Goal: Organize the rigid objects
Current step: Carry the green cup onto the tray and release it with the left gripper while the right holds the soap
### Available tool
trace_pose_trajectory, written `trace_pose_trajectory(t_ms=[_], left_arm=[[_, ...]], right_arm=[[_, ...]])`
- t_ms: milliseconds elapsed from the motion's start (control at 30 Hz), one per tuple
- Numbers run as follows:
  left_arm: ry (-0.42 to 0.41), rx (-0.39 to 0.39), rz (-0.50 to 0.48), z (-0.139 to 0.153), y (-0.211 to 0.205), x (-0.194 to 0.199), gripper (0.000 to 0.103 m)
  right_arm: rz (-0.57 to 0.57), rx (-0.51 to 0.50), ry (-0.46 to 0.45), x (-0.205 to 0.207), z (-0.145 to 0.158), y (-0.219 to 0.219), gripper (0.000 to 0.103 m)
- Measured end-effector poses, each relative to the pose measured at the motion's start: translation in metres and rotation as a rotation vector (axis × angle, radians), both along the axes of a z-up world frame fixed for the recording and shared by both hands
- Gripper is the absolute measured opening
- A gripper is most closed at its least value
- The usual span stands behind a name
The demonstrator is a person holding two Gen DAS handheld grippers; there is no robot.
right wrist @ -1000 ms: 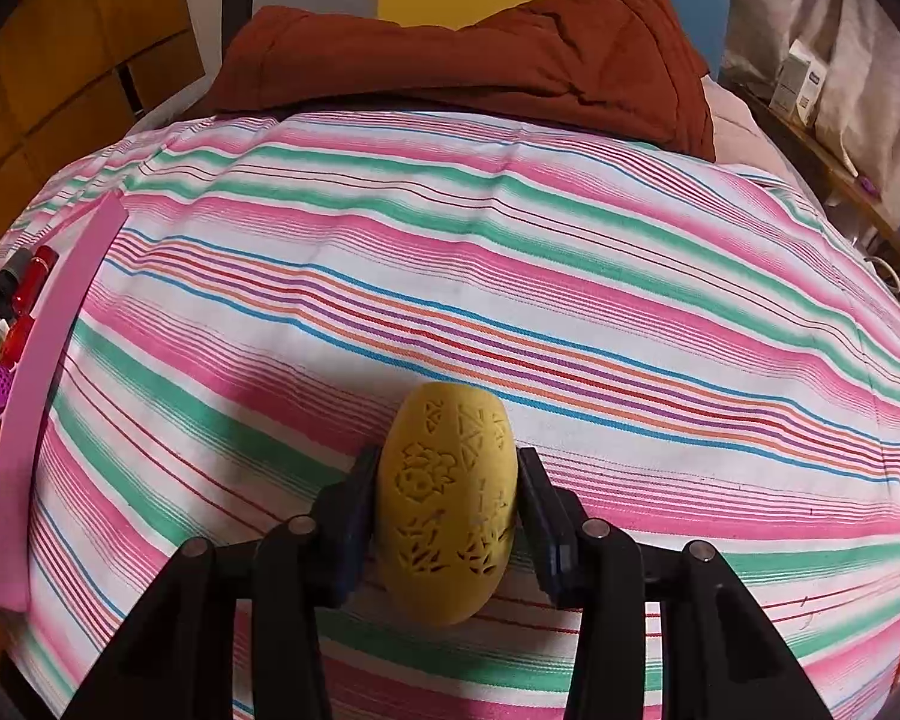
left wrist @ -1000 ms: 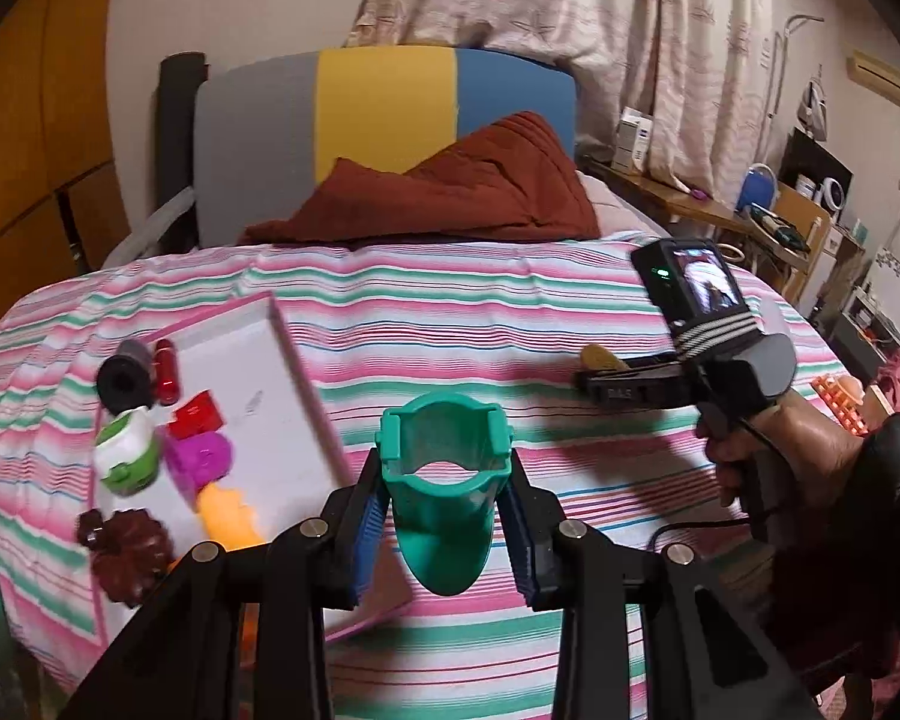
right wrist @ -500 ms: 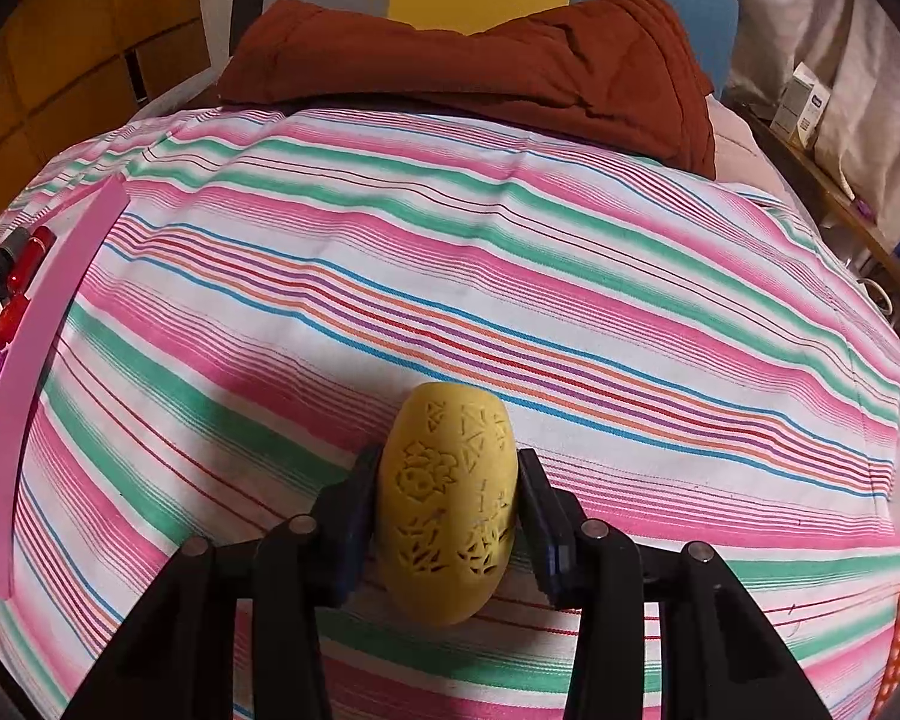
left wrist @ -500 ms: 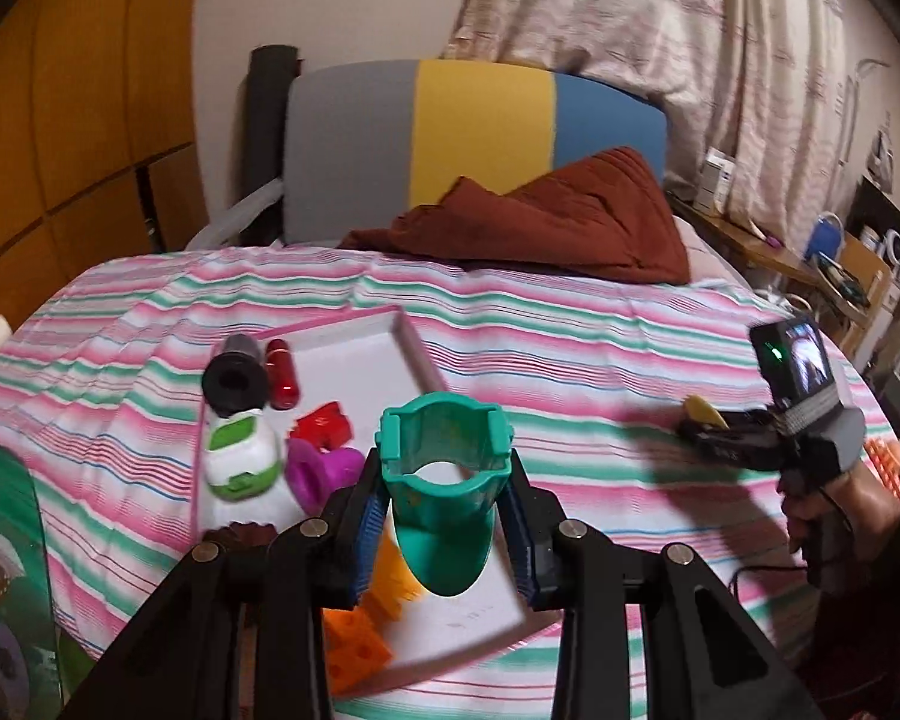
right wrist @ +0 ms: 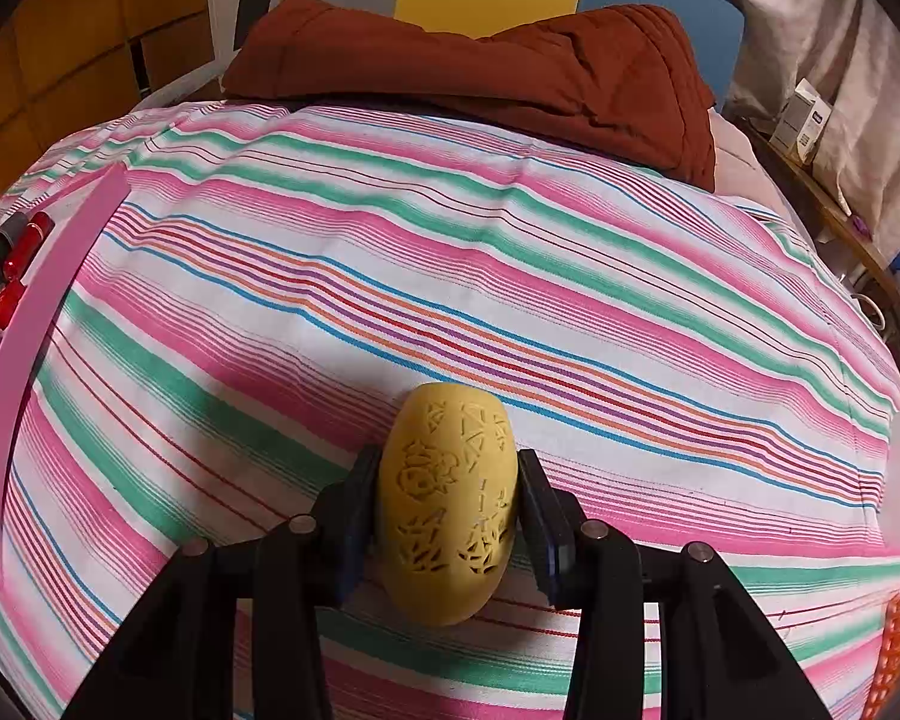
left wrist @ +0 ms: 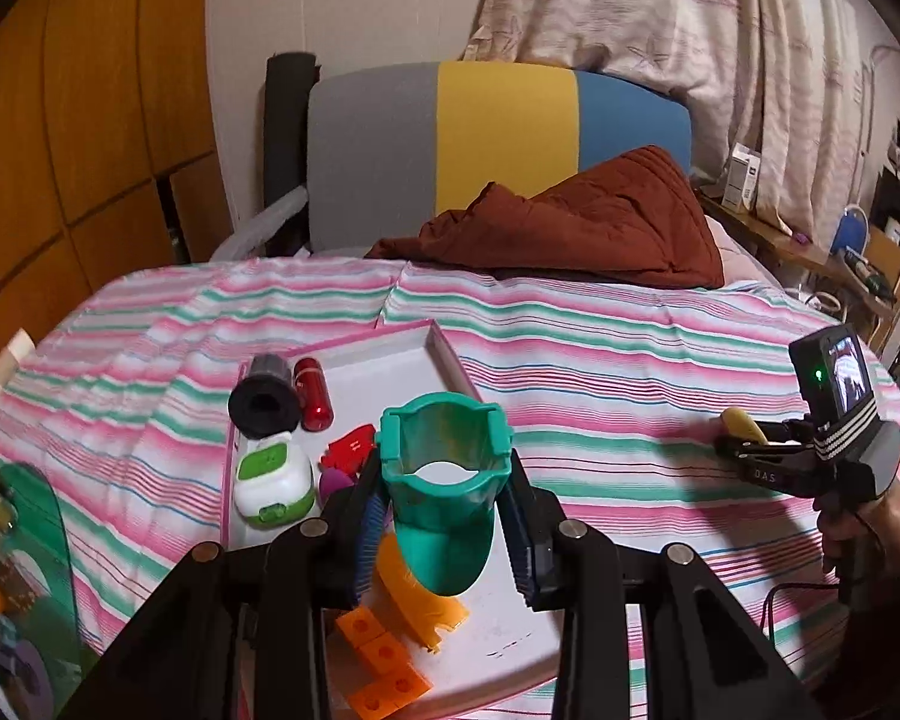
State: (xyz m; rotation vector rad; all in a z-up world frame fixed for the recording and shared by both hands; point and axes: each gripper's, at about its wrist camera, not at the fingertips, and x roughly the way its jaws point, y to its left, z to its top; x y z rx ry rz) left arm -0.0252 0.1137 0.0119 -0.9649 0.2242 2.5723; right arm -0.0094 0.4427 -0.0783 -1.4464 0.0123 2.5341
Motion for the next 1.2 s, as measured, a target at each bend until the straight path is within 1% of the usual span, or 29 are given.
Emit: trace_pose_trajectory(t_ms=[300,733,933,1033,1067,1200], left_arm=[[-0.009,-0.025,-0.032,-0.003,0.012,0.002,0.035],[-0.046,-0.034,-0.027,-0.013,0.018,-0.020,0.035],[-0.129,-0.013,-0.033,-0.030,0.021,-0.053,0.035],[-0.230,0.043,-0.010,-0.043,0.017,-0.085,0.035],[-0.257,0.048,0.011,-0.049,0.016,-0.097,0.035],[-0.292,0.036,0.028,-0.062,0.017,-0.119,0.035]], right_arm=[[-0.001,0.000,0.002,0.000,0.000,-0.001,0.044],[-0.001,0.002,0.002,0.000,0.000,-0.002,0.044],[-0.001,0.005,0.001,0.000,0.000,-0.003,0.044],[-0.001,0.004,0.001,0.000,0.000,-0.003,0.044],[-0.002,0.001,0.001,0.000,0.000,-0.002,0.044],[-0.002,0.001,0.000,0.000,0.000,-0.002,0.044]])
